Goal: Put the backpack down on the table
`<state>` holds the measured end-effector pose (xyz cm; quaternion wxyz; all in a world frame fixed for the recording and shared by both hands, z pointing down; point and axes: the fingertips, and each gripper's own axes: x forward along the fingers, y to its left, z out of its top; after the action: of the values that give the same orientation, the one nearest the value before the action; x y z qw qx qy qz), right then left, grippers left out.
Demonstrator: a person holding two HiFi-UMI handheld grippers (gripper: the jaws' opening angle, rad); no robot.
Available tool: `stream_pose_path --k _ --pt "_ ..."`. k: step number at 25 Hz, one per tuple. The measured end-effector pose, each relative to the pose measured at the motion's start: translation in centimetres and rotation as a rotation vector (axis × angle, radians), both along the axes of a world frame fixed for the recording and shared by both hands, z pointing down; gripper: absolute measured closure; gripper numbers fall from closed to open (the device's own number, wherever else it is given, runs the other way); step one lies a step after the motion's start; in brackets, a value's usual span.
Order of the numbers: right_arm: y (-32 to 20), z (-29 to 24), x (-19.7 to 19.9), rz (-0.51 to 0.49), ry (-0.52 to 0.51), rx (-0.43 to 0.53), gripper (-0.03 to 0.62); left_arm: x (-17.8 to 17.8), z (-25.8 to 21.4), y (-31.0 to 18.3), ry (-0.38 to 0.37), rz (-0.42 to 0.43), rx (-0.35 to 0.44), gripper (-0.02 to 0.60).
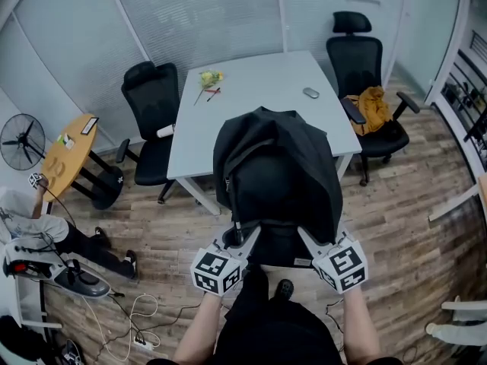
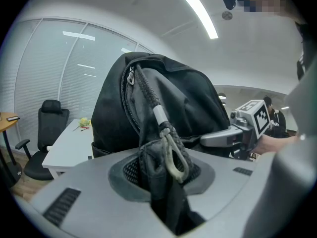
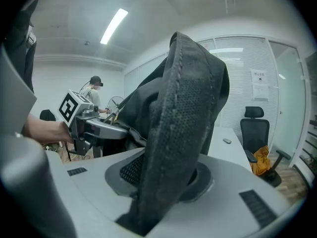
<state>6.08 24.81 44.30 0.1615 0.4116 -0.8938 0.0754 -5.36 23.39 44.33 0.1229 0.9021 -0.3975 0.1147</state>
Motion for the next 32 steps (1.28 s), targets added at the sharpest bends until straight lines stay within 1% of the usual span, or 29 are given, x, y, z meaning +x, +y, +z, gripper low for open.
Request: stream_pose_path --k 5,12,18,28,32 --pt "-0.5 0.3 -0.5 0.001 0.001 -0.010 0.474 -0.4 0.3 -0.5 0.001 0.004 -0.010 0.471" --pt "-2.6 0.9 -1.1 0.002 0.020 -0.032 0.477 -0.9 1.1 -2.8 0.011 0.011 -0.033 0.471" --pt "-5.8 1.0 -1.7 0.010 0.042 -0.048 0.477 -1.5 1.5 -6.0 0.009 0.032 -0.058 0.471" --pt "-13.3 -0.3 -3.9 0.030 0.064 -0.043 0.480 -3.6 0.5 -13.8 0.029 0.059 -0.046 0.476" --pt "-16.0 -0.9 -4.8 0.047 0.070 -0.031 0.480 -4.6 -0.1 -16.7 0.035 0.074 -0.029 0.476"
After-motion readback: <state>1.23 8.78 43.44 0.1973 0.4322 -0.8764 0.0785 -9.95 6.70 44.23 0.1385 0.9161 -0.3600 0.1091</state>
